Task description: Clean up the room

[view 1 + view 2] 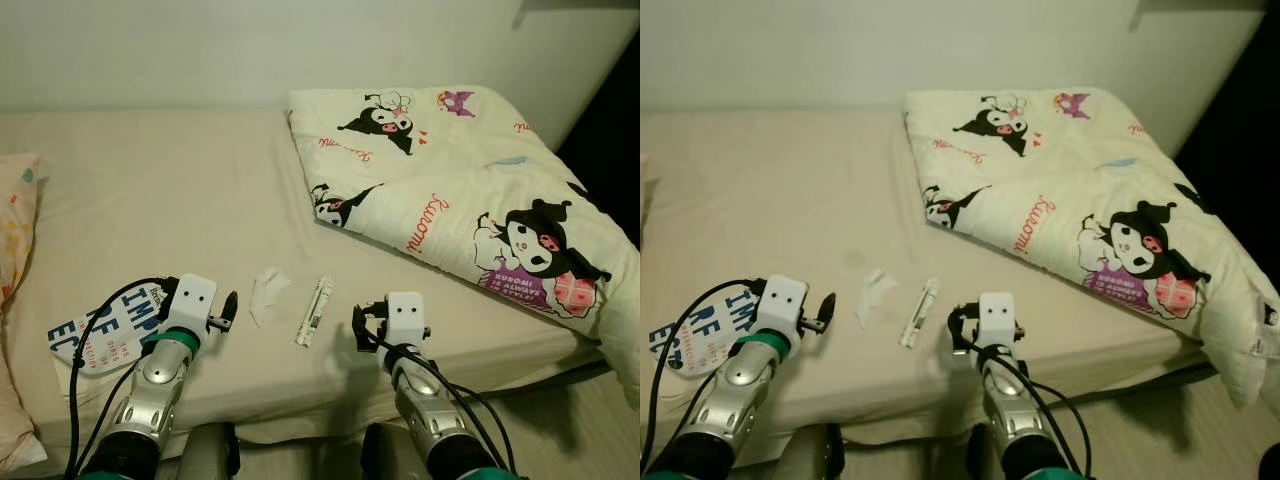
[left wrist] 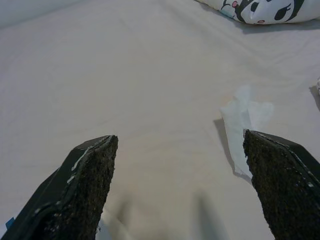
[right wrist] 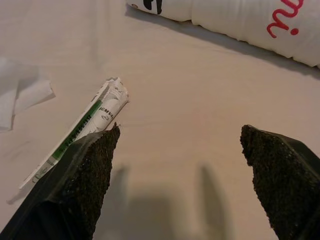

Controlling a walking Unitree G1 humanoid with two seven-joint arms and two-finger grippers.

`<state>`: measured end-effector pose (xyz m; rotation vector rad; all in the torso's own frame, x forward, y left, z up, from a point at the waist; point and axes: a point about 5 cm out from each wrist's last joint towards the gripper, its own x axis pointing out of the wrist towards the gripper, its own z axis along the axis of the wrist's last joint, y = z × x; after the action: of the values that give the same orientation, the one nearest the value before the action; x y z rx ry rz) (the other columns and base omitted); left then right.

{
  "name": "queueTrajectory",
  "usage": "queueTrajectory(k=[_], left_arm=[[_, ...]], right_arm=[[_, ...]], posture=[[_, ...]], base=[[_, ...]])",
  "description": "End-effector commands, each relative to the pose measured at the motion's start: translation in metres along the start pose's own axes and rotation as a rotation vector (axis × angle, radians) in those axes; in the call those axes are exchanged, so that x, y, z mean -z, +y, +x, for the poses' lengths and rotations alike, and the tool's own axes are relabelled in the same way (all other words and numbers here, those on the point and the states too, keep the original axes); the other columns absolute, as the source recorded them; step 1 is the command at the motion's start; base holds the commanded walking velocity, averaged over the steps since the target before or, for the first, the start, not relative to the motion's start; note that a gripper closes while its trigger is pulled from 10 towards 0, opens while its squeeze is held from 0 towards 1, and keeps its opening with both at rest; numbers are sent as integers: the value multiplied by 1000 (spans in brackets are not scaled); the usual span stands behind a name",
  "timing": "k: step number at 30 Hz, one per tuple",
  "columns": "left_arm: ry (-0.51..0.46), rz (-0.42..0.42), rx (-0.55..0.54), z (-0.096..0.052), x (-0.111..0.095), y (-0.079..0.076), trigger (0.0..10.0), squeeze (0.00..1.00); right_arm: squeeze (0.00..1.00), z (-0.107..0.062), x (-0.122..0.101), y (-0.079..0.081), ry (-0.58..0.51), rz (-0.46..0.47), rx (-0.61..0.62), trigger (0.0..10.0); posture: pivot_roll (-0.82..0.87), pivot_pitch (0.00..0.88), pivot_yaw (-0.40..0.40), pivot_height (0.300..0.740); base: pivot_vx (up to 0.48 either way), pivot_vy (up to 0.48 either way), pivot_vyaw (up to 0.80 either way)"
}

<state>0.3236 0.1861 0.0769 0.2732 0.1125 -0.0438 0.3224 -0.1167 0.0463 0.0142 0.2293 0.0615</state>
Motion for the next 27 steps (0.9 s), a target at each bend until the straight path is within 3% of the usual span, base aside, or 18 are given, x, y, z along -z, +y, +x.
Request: queueTrajectory(k=[1,11,15,16,19,20,21,22,23,24,25,27], left_arm=[[31,9,9,-3,8,-1,10000,0],[11,-29,-24,-7,5,11,10000,0],[-1,30,-95,-28,17,44,10000,0],[-1,30,-95,-28,17,44,10000,0],[30,105,-110,-55,34,65,10000,0],[30,105,-110,-55,34,65,10000,0],[44,117,-109,-63,40,68,10000,0],[44,117,-109,-63,40,68,10000,0],[54,120,-109,-70,44,69,10000,0],[54,120,-109,-70,44,69,10000,0],[59,120,-108,-75,47,68,10000,0],[57,125,-101,-79,48,66,10000,0]], right_arm=[[0,-1,4,1,12,6,-7,10000],[0,2,3,8,33,4,-92,10000],[0,12,-12,22,28,-21,-181,10000],[0,12,-12,22,28,-21,-181,10000],[0,18,-28,42,7,-31,-275,10000],[0,18,-28,42,7,-31,-275,10000],[349,19,-32,50,-2,-27,-313,10000],[349,19,-32,50,-2,-27,-313,10000],[788,19,-35,57,-7,-26,-349,10000],[788,19,-35,57,-7,-26,-349,10000],[1000,19,-36,64,-9,-27,-384,10000],[1000,18,-37,72,-6,-31,-428,10000]], posture=[[113,0,-14,586],[123,0,-33,571],[143,22,-51,571],[143,22,-51,571],[155,31,-61,571],[155,31,-61,571],[168,42,-73,571],[168,42,-73,571],[173,47,-78,571],[173,47,-78,571],[178,55,-85,571],[186,69,-94,571]], base=[[0,0,0],[0,0,0],[0,0,0],[0,0,0],[0,0,0],[0,0,0],[0,0,0],[0,0,0],[0,0,0],[0,0,0],[0,0,0],[0,0,0]])
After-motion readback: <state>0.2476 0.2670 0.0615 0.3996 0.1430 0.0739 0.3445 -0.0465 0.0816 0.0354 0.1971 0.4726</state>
